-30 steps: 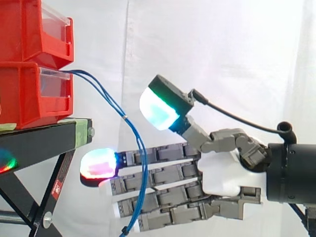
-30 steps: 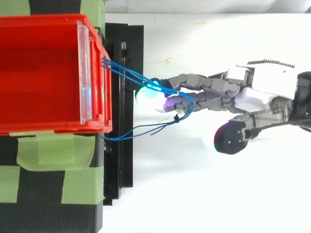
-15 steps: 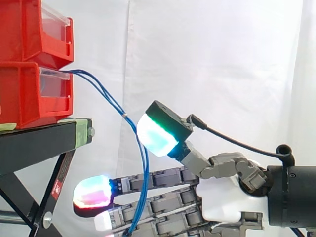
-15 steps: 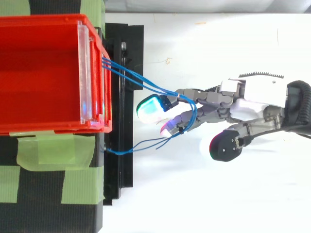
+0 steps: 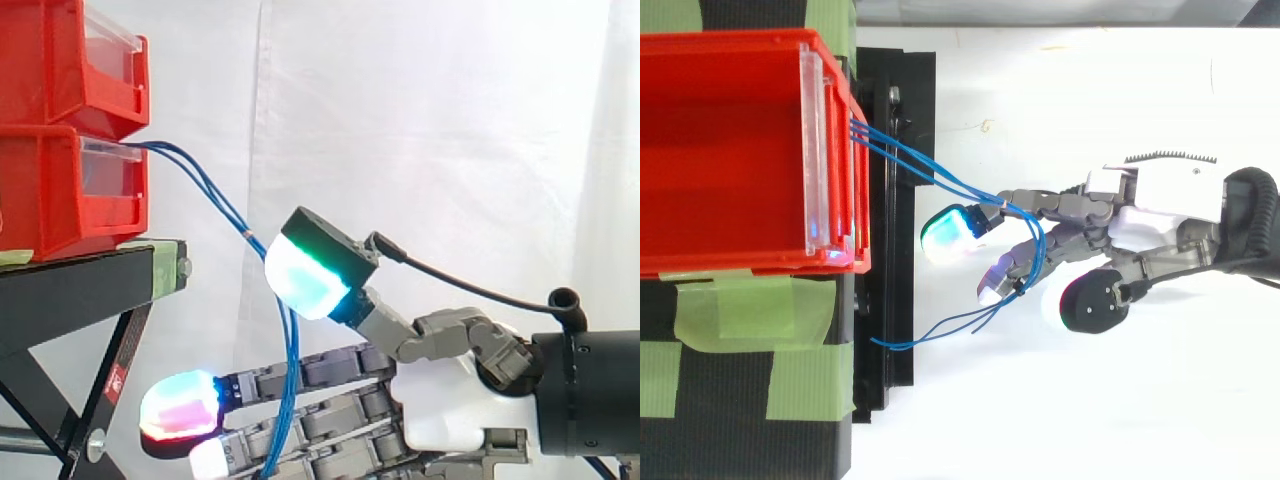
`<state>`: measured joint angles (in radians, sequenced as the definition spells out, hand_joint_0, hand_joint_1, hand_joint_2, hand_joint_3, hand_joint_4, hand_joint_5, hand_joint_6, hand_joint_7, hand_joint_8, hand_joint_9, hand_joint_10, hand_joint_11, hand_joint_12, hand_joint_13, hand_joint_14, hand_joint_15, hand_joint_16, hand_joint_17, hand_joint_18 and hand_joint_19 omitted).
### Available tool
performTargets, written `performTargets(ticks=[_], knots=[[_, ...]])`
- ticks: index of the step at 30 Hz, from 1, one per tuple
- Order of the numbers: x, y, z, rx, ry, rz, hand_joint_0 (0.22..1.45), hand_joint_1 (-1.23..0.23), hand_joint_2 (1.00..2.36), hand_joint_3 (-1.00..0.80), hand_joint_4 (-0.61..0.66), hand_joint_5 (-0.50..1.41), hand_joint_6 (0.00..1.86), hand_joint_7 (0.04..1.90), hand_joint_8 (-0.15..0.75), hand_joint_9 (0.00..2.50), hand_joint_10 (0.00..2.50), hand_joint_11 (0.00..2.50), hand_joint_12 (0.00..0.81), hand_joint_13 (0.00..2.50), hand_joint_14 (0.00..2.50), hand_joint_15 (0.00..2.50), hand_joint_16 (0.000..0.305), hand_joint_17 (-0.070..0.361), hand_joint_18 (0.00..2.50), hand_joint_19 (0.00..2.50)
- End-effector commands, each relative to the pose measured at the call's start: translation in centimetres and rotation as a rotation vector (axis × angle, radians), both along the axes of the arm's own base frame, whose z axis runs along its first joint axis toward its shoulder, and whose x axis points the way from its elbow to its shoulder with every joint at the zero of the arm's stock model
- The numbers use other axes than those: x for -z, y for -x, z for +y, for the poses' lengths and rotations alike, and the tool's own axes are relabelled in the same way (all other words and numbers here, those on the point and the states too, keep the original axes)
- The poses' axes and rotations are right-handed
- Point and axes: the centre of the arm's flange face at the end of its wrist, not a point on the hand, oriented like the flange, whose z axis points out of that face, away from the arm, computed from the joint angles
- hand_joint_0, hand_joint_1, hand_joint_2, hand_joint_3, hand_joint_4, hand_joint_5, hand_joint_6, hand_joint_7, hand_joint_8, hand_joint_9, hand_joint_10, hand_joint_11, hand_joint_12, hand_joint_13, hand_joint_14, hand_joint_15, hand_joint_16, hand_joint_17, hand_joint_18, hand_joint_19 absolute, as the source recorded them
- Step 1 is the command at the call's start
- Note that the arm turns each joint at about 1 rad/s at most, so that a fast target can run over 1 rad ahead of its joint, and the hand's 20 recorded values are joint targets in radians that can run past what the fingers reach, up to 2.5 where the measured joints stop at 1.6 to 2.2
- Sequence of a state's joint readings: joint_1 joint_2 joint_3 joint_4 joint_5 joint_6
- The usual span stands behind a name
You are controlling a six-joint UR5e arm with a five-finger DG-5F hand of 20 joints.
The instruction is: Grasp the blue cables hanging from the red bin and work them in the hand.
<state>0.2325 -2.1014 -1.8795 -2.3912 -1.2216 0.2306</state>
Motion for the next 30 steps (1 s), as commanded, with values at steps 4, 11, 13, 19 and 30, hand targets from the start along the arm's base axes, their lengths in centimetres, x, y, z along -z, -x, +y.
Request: performTargets(ticks=[4, 11, 13, 19, 30], knots=[[-2.0, -0.1, 0.2, -0.032, 0.009, 0.005, 0.71, -0.60, 1.00, -0.94, 0.16, -0.11, 0.01, 0.74, 0.306, 0.57, 0.01, 0.56, 0.399, 0.50, 0.02, 0.57, 0.055, 0.124, 0.37, 0.56], [-4.8, 0.9, -0.3, -0.034, 0.065, 0.033, 0.71, -0.60, 1.00, -0.95, 0.16, -0.11, 0.01, 0.74, 0.310, 0.62, 0.02, 0.68, 0.410, 0.59, 0.02, 0.67, 0.055, 0.123, 0.42, 0.60], [-4.8, 0.9, -0.3, -0.034, 0.065, 0.033, 0.71, -0.59, 1.00, -0.95, 0.16, -0.11, 0.01, 0.75, 0.318, 0.66, 0.02, 0.78, 0.424, 0.68, 0.02, 0.77, 0.055, 0.125, 0.46, 0.63], [-4.9, 0.9, -0.3, -0.033, 0.063, 0.031, 0.71, -0.59, 1.00, -0.94, 0.17, -0.11, 0.01, 0.75, 0.328, 0.77, 0.02, 1.04, 0.449, 0.93, 0.02, 1.10, 0.056, 0.127, 0.62, 0.82], [-7.5, 1.6, -0.5, -0.033, 0.096, 0.030, 0.72, -0.59, 1.00, -0.94, 0.18, -0.09, 0.01, 0.77, 0.311, 1.03, 0.00, 1.82, 0.414, 1.18, 0.55, 1.55, 0.058, 0.131, 1.01, 1.44]])
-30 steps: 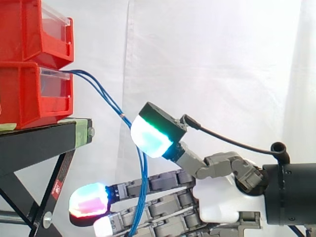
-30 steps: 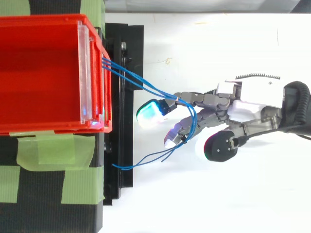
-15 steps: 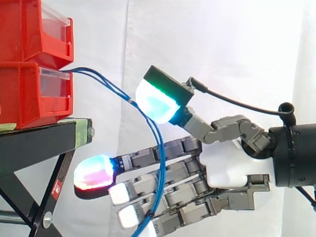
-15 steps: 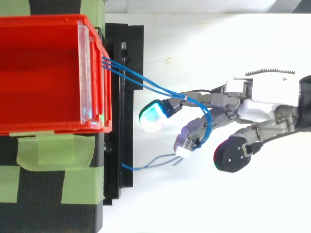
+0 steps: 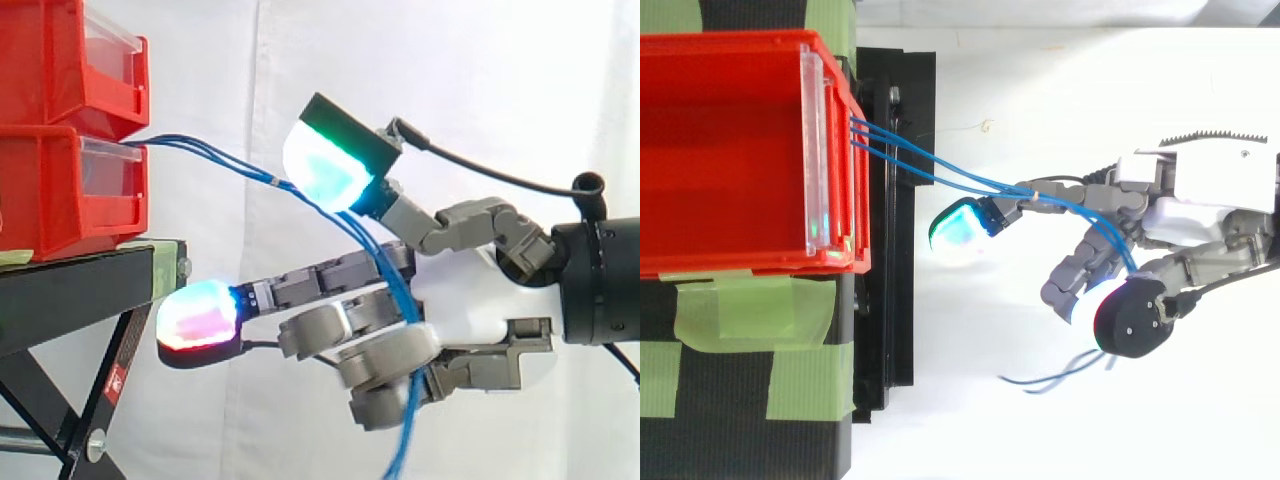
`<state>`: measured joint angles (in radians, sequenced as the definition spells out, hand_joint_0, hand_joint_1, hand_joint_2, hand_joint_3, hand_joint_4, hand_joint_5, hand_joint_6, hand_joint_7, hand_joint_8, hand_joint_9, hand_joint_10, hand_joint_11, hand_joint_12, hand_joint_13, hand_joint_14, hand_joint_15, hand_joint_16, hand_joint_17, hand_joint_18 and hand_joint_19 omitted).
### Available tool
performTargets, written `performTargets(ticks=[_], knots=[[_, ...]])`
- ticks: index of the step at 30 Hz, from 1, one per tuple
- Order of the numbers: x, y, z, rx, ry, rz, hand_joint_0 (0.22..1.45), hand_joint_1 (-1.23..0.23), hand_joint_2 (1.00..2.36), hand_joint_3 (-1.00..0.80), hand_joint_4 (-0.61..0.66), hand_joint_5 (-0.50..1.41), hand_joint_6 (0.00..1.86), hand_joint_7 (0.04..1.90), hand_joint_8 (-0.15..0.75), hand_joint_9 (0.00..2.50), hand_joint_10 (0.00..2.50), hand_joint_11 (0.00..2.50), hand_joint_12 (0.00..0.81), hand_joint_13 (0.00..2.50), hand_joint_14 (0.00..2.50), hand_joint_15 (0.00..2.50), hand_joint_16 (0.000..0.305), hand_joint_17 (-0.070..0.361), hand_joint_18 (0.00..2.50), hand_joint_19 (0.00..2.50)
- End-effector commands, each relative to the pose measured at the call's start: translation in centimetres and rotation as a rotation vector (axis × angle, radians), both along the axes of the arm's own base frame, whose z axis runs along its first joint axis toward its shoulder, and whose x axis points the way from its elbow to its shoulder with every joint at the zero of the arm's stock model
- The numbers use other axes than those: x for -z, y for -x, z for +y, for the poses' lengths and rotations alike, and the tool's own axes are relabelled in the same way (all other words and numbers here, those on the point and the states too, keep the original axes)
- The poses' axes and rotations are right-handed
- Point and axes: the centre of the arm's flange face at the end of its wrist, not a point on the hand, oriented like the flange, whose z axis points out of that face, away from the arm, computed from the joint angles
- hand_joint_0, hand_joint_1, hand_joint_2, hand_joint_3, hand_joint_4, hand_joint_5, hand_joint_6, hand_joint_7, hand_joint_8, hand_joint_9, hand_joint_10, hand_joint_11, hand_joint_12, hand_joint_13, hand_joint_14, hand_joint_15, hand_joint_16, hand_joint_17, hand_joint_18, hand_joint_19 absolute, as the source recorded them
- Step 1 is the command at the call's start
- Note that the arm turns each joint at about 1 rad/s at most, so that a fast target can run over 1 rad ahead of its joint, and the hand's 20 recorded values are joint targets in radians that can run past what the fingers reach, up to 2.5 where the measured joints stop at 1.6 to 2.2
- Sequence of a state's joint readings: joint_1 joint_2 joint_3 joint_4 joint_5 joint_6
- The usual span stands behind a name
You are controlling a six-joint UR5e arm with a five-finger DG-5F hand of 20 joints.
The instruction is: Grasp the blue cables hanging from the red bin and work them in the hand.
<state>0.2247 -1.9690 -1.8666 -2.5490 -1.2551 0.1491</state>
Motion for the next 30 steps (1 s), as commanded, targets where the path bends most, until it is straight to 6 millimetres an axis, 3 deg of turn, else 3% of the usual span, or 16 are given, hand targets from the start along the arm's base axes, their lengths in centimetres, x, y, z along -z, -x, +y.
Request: performTargets(ticks=[1, 3, 4, 6, 9, 13, 14, 17, 21, 30], knots=[[-1.1, 0.4, -0.2, 0.002, 0.020, 0.012, 0.72, -0.59, 1.00, -0.94, 0.19, -0.09, 0.01, 0.77, 0.304, 1.04, 0.12, 1.84, 0.404, 1.15, 0.80, 1.47, 0.058, 0.130, 1.05, 1.52], [-1.2, 0.5, -0.1, -0.001, 0.023, 0.014, 0.72, -0.59, 1.00, -0.94, 0.19, -0.08, 0.01, 0.77, 0.298, 1.01, 0.40, 1.84, 0.406, 1.11, 1.12, 1.41, 0.056, 0.127, 1.13, 1.67], [-1.5, 0.6, -0.1, 0.000, 0.028, 0.014, 0.72, -0.59, 1.00, -0.94, 0.19, -0.08, 0.01, 0.77, 0.301, 0.98, 0.63, 1.82, 0.405, 1.07, 1.42, 1.34, 0.056, 0.125, 1.16, 1.75], [-1.8, 0.8, -0.2, 0.000, 0.033, 0.017, 0.72, -0.58, 1.00, -0.94, 0.20, -0.08, 0.01, 0.78, 0.302, 0.96, 0.84, 1.82, 0.402, 1.05, 1.59, 1.32, 0.055, 0.123, 1.20, 1.87], [-2.2, 0.9, -0.2, -0.002, 0.036, 0.019, 0.71, -0.58, 1.00, -0.95, 0.20, -0.07, 0.01, 0.78, 0.303, 0.92, 1.20, 1.78, 0.411, 0.98, 2.04, 1.23, 0.055, 0.123, 1.14, 1.70], [-2.9, 1.3, -0.3, 0.000, 0.039, 0.024, 0.71, -0.58, 1.00, -0.96, 0.21, -0.05, 0.01, 0.79, 0.307, 0.87, 1.68, 1.76, 0.425, 0.90, 2.50, 1.25, 0.059, 0.133, 1.10, 1.30], [-3.0, 1.4, -0.3, 0.000, 0.040, 0.028, 0.71, -0.58, 1.00, -0.96, 0.21, -0.04, 0.01, 0.80, 0.311, 0.85, 1.85, 1.75, 0.423, 0.88, 2.50, 1.26, 0.061, 0.136, 1.08, 1.11], [-3.2, 1.5, -0.4, 0.002, 0.042, 0.034, 0.71, -0.58, 1.00, -0.96, 0.22, -0.03, 0.01, 0.80, 0.315, 0.83, 2.17, 1.81, 0.436, 0.90, 2.50, 1.32, 0.065, 0.146, 1.12, 0.84], [-3.2, 1.7, -0.5, 0.005, 0.039, 0.043, 0.70, -0.57, 1.00, -0.97, 0.24, -0.01, 0.01, 0.82, 0.323, 0.83, 2.50, 1.89, 0.478, 0.97, 2.50, 1.39, 0.072, 0.161, 1.21, 0.67], [-3.2, 1.7, -0.8, 0.028, 0.032, 0.044, 0.69, -0.58, 1.00, -1.00, 0.29, 0.06, 0.01, 0.88, 0.346, 0.84, 2.50, 2.01, 0.554, 1.14, 2.50, 1.49, 0.082, 0.185, 1.52, 0.63]])
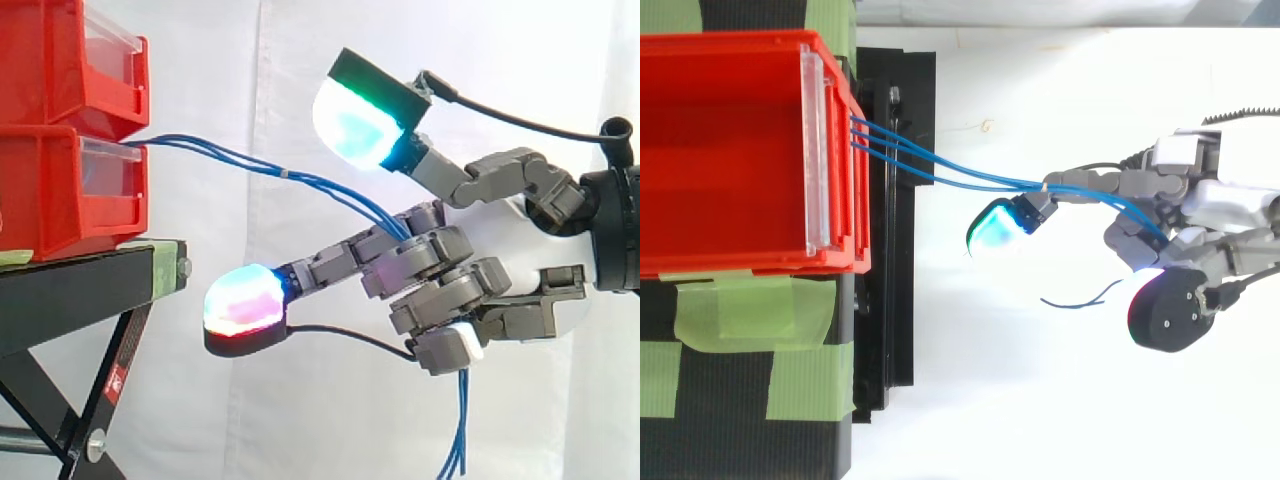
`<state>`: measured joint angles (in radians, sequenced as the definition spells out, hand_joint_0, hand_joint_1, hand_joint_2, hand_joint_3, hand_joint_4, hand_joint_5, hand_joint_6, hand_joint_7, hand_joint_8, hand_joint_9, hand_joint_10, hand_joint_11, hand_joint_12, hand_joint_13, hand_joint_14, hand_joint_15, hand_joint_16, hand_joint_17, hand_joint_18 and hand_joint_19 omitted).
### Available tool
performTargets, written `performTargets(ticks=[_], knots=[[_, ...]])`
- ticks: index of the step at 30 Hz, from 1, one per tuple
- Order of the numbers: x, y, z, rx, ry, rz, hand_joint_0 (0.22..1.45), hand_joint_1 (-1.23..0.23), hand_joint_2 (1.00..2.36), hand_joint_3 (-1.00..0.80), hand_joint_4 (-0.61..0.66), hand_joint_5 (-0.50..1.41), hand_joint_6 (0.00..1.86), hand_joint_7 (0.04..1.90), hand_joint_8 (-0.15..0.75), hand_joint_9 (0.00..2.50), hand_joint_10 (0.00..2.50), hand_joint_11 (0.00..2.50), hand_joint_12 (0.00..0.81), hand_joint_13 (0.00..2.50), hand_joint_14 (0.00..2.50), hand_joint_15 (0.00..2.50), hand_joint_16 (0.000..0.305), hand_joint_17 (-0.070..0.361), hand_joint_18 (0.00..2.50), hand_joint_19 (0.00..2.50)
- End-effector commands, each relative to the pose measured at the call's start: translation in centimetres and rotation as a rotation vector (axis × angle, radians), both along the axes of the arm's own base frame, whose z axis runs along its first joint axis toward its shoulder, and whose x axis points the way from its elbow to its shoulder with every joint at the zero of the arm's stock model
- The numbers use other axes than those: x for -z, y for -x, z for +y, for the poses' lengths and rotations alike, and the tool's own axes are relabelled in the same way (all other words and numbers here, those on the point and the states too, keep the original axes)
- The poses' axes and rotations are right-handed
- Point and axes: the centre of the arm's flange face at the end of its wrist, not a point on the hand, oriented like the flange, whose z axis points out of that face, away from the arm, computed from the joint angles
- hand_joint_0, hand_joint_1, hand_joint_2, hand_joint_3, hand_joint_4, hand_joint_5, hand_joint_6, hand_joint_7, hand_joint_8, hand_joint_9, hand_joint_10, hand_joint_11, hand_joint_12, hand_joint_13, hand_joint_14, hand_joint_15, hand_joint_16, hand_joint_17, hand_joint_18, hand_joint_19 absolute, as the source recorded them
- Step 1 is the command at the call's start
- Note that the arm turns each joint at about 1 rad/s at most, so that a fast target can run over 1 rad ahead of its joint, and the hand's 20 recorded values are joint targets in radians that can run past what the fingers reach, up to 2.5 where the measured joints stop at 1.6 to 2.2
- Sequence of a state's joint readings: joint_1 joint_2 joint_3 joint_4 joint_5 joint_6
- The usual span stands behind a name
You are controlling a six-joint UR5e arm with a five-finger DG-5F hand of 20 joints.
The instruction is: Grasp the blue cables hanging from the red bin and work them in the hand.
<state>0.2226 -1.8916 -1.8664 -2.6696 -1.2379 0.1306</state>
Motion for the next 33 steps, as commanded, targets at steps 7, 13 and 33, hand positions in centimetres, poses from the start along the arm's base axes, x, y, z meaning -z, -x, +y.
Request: performTargets(ticks=[7, 13, 33], knots=[[-0.7, -0.4, -0.9, 0.100, 0.011, -0.018, 0.67, -0.58, 1.00, -1.00, 0.31, 0.07, 0.01, 0.93, 0.349, 0.83, 2.50, 2.11, 0.566, 1.20, 2.50, 1.58, 0.082, 0.184, 1.54, 0.61], [-2.5, -1.3, -1.2, 0.116, 0.016, 0.001, 0.68, -0.60, 1.00, -1.00, 0.31, 0.14, 0.01, 1.02, 0.351, 0.80, 2.50, 2.09, 0.560, 1.19, 2.50, 1.58, 0.079, 0.178, 1.50, 0.64], [-5.3, -2.8, -1.7, 0.123, 0.026, -0.004, 0.75, -0.65, 1.00, -0.95, 0.23, 0.30, 0.01, 1.30, 0.336, 0.77, 2.50, 2.16, 0.547, 1.15, 2.50, 1.65, 0.069, 0.155, 1.41, 0.66]])
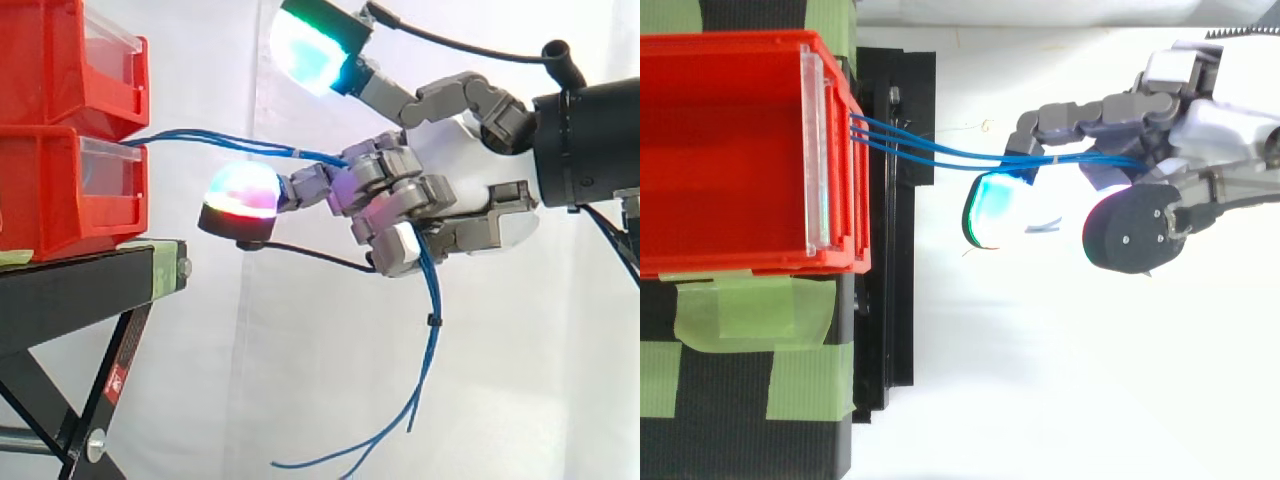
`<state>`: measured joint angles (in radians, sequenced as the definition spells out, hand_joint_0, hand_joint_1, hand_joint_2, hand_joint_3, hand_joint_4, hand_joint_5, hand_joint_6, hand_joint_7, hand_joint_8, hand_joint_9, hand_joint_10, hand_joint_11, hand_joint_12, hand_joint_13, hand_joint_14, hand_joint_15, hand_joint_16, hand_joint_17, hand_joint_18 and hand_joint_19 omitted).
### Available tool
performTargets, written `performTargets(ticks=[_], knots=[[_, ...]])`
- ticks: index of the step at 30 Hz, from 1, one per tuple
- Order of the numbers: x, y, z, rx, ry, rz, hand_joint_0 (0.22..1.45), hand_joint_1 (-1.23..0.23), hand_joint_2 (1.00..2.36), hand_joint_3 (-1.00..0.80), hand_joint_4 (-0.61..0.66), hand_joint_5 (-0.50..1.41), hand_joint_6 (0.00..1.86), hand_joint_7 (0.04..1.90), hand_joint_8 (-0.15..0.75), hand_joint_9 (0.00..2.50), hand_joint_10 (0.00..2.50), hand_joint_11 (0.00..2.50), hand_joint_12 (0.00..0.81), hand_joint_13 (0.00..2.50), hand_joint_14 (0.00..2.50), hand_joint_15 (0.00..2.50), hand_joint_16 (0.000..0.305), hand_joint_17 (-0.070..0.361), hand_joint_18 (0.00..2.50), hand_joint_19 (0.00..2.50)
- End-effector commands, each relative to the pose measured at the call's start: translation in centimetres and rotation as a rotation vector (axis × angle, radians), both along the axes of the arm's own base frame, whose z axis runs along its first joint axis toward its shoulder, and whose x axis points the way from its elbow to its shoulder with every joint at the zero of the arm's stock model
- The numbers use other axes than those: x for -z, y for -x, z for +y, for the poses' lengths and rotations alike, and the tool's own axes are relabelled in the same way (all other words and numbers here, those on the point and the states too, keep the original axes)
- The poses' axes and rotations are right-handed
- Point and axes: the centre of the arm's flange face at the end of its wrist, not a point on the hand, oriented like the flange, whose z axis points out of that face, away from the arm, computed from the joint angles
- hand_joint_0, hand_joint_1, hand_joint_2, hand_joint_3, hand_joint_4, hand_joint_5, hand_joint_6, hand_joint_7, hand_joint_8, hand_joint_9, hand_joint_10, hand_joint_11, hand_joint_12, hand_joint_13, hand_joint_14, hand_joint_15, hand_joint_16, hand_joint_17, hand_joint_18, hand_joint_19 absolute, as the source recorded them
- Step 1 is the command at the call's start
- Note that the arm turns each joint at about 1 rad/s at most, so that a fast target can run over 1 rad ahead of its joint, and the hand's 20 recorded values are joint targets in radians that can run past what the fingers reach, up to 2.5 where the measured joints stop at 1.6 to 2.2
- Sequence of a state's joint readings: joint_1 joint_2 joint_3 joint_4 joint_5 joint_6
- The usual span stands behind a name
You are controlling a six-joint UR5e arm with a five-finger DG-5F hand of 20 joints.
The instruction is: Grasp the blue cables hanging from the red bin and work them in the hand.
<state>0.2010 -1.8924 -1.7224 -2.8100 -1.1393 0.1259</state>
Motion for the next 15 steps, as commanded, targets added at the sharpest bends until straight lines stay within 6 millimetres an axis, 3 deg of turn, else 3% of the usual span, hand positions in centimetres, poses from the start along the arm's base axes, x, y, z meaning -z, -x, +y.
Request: performTargets(ticks=[1, 15], knots=[[-0.41, -0.22, -0.16, 0.004, 0.010, 0.001, 0.75, -0.65, 1.00, -0.95, 0.22, 0.30, 0.01, 1.30, 0.336, 0.77, 2.50, 2.17, 0.537, 1.14, 2.50, 1.62, 0.069, 0.155, 1.40, 0.69], [-0.60, -0.34, -0.79, 0.040, 0.043, -0.014, 0.77, -0.67, 1.00, -0.92, 0.22, 0.30, 0.01, 1.31, 0.336, 0.77, 2.50, 2.19, 0.534, 1.13, 2.50, 1.66, 0.066, 0.148, 1.36, 0.70]])
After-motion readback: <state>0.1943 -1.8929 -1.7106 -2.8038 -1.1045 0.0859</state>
